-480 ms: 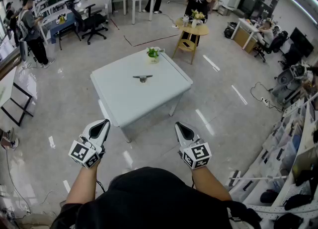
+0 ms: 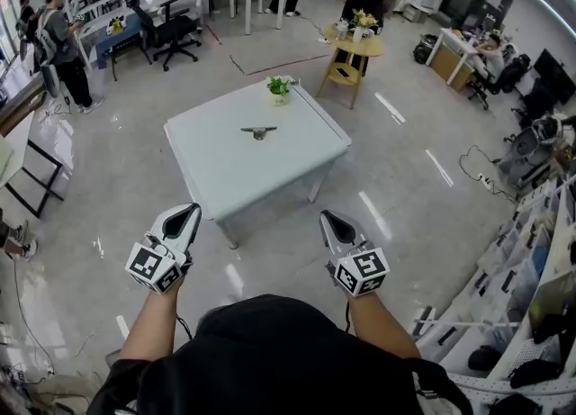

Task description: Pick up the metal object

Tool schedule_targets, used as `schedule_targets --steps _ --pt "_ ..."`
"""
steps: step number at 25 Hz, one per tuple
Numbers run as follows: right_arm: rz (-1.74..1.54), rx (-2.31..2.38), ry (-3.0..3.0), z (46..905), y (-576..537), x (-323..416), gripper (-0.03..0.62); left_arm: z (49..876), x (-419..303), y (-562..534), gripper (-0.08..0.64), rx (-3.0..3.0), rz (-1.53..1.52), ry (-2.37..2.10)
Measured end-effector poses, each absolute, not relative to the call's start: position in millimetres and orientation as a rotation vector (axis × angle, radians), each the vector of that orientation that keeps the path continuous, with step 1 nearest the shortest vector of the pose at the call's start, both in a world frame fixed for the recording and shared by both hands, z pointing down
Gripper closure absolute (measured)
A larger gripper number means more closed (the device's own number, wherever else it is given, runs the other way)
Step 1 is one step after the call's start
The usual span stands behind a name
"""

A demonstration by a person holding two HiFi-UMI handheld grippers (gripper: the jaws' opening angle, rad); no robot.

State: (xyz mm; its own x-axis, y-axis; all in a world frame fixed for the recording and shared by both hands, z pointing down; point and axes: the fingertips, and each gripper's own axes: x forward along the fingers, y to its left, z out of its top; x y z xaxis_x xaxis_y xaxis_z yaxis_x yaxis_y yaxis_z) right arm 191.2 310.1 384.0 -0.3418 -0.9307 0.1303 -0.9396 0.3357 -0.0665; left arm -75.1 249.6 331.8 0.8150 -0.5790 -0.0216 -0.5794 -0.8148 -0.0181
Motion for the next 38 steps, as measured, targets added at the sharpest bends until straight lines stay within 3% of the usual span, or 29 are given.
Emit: schedule_targets --steps 16,27,38 --pt "0.165 1.67 -2.59 375 294 185 0.534 325 -68 242 0.558 -2.955 0.0 1.027" --pt "0.121 1.684 -2.571 371 281 185 0.4 327 -65 226 0.437 -2.936 -0.017 1.005" --pt "0.127 1.666 -2.538 382 244 178 0.376 348 -70 189 0.41 -2.969 -0.05 0.98"
